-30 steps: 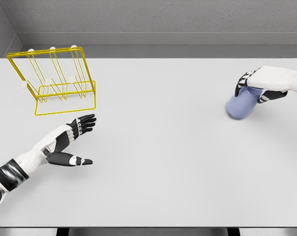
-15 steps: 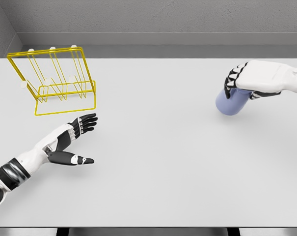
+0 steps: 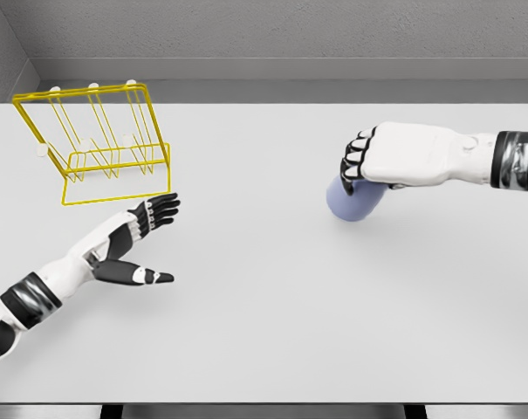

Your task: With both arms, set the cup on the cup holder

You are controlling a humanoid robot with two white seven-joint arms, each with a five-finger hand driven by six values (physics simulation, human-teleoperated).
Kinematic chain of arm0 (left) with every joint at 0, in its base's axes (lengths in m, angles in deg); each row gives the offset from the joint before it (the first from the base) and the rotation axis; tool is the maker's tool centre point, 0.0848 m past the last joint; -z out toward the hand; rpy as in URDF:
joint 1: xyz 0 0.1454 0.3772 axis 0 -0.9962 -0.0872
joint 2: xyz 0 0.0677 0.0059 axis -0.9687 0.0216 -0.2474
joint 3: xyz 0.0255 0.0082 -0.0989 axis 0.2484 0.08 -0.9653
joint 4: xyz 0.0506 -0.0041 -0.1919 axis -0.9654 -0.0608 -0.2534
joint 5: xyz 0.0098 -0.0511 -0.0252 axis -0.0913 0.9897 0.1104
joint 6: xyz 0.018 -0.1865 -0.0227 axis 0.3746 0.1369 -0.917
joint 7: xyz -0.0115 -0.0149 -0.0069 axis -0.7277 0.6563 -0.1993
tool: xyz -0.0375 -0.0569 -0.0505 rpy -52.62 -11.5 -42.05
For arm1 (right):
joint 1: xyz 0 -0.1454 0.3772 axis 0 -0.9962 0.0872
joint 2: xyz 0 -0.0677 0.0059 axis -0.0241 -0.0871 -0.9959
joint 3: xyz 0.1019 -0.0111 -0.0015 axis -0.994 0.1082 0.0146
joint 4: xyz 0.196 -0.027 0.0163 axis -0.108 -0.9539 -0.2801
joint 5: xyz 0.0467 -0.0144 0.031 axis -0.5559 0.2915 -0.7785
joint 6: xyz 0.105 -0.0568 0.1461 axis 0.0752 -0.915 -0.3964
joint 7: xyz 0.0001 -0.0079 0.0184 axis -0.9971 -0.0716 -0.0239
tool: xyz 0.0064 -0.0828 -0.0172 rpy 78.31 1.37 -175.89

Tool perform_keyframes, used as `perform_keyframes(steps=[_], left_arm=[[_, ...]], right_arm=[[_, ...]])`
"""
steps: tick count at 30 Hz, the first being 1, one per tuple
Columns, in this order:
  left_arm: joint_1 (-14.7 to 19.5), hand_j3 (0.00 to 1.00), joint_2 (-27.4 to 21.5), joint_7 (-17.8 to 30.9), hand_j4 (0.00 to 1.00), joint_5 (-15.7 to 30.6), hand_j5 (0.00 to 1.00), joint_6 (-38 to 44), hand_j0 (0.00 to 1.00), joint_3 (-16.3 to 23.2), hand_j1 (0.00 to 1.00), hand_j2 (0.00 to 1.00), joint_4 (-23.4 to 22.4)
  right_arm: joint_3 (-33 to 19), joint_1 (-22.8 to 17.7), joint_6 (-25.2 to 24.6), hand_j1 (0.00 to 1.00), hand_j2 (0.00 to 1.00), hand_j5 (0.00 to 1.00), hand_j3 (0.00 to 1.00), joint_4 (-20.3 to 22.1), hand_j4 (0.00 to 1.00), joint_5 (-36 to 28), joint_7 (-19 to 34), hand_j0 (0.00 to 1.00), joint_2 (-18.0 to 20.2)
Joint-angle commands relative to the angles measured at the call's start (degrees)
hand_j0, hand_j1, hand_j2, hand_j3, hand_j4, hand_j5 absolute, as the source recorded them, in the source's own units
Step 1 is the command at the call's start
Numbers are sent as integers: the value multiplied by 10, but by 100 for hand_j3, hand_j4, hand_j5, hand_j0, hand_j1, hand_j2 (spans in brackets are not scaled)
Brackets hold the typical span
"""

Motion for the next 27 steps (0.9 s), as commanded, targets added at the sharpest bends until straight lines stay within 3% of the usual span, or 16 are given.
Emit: perform_keyframes(steps=[1,17,27], left_arm=[[0,100,12,0,100,-2,100,14,100,4,100,100,-1],[2,100,28,0,100,-2,100,14,100,5,100,100,-26],[4,100,31,0,100,-2,100,14,100,5,100,100,-27]], right_arm=[[1,0,-2,49,49,49,49,1,49,0,-1,49,-28],[57,2,-2,49,49,49,49,1,49,45,-1,49,-147],[90,2,-2,49,49,49,49,1,49,50,-1,49,-173]])
